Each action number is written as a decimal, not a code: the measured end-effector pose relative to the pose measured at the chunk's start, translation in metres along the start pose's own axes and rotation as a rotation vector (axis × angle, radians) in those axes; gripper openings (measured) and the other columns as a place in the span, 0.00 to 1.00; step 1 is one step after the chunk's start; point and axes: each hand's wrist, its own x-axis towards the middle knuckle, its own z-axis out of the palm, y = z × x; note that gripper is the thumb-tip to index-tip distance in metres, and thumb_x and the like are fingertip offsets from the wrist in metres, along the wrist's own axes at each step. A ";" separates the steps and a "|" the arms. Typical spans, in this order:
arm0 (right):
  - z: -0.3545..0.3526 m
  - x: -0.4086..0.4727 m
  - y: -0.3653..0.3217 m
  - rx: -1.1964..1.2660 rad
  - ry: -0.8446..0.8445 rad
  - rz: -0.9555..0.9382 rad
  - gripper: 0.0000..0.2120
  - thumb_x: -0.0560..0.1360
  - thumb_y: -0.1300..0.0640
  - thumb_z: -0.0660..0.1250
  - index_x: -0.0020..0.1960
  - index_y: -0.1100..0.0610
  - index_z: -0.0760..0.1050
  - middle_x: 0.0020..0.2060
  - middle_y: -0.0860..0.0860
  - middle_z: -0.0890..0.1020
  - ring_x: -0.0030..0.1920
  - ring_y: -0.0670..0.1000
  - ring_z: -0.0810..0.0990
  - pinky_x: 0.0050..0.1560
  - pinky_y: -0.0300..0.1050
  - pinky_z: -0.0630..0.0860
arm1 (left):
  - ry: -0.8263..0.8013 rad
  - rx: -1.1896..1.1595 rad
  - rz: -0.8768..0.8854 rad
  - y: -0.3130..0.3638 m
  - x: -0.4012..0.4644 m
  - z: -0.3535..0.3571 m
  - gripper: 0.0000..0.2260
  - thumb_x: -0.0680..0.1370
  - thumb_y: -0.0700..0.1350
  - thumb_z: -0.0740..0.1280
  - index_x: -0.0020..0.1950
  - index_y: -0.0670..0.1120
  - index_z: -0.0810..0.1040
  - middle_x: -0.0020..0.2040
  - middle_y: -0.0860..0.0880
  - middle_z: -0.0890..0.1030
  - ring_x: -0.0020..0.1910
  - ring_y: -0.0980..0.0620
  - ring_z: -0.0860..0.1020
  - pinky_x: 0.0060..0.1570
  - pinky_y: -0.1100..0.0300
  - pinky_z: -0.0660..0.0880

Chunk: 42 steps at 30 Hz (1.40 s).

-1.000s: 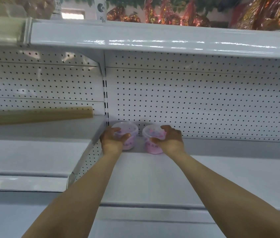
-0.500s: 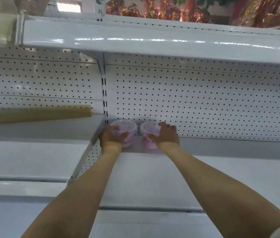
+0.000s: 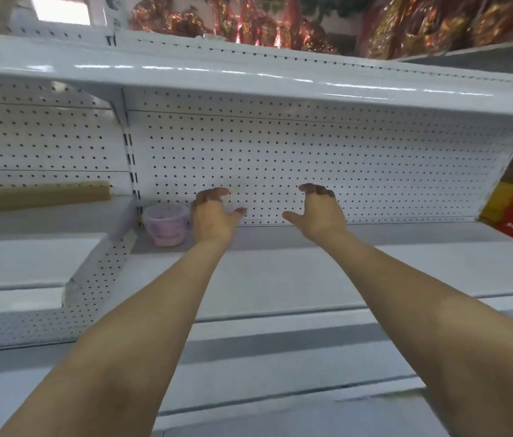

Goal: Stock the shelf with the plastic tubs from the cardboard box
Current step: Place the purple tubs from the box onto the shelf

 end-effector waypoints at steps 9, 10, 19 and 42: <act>-0.148 -0.129 0.168 -0.034 0.105 0.225 0.32 0.79 0.39 0.62 0.74 0.58 0.64 0.68 0.58 0.73 0.68 0.60 0.69 0.63 0.54 0.72 | -0.259 -0.186 0.126 0.157 -0.149 0.093 0.22 0.76 0.58 0.67 0.65 0.48 0.74 0.68 0.46 0.69 0.68 0.46 0.66 0.64 0.53 0.66; -0.163 -0.147 0.186 -0.050 0.114 0.261 0.32 0.79 0.39 0.61 0.74 0.58 0.64 0.68 0.59 0.73 0.68 0.60 0.70 0.62 0.53 0.72 | -0.290 -0.201 0.141 0.174 -0.169 0.105 0.21 0.76 0.58 0.66 0.65 0.49 0.74 0.68 0.46 0.69 0.68 0.46 0.66 0.64 0.53 0.67; -0.260 -0.298 0.329 -0.139 0.149 0.568 0.29 0.78 0.41 0.64 0.71 0.59 0.67 0.64 0.61 0.76 0.64 0.62 0.74 0.59 0.51 0.71 | -0.569 -0.262 0.241 0.282 -0.334 0.203 0.21 0.76 0.60 0.65 0.63 0.49 0.75 0.66 0.46 0.71 0.66 0.45 0.70 0.61 0.52 0.70; -0.152 -0.436 0.654 0.102 -0.262 1.298 0.30 0.75 0.38 0.67 0.67 0.59 0.74 0.63 0.56 0.79 0.63 0.57 0.76 0.60 0.46 0.70 | -1.375 0.101 0.119 0.251 -0.530 0.539 0.25 0.72 0.61 0.70 0.61 0.45 0.77 0.60 0.45 0.79 0.57 0.45 0.78 0.51 0.58 0.71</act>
